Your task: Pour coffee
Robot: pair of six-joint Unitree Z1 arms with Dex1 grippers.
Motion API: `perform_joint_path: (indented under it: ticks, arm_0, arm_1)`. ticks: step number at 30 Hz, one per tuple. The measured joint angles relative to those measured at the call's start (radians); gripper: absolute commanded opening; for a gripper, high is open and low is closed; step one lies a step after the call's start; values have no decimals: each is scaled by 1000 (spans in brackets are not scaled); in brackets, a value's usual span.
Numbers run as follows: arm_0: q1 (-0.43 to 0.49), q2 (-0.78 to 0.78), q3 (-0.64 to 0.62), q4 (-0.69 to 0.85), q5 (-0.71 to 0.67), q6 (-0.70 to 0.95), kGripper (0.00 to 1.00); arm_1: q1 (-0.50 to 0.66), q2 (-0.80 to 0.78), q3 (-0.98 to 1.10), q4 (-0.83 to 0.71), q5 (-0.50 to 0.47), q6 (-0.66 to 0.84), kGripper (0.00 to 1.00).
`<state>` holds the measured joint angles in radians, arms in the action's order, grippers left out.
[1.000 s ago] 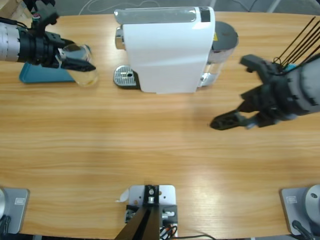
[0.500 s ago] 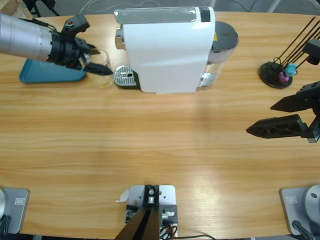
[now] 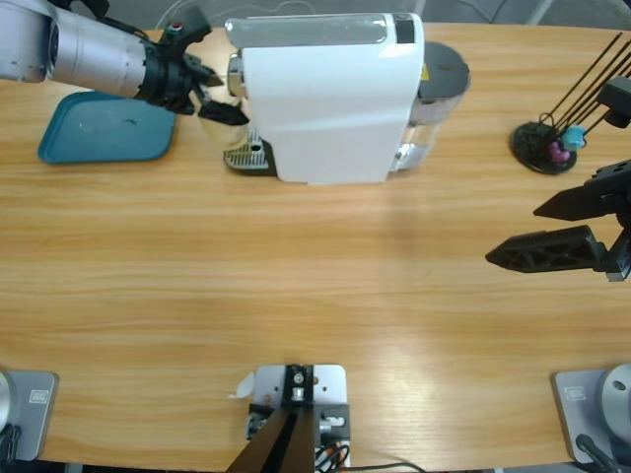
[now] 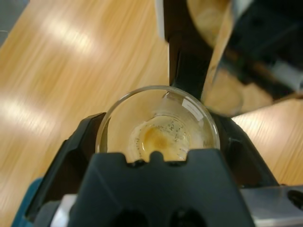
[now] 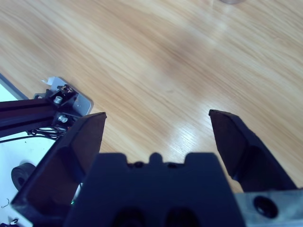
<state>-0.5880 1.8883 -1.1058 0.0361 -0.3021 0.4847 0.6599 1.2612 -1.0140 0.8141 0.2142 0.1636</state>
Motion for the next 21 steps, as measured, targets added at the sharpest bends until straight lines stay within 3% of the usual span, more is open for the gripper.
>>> perform_joint_path:
  ticks: [21]
  arm_0:
    - [-41, 9, 38, -19, -11, -8, 0]
  arm_1:
    - [-12, -23, 45, -16, 3, 0, 964]
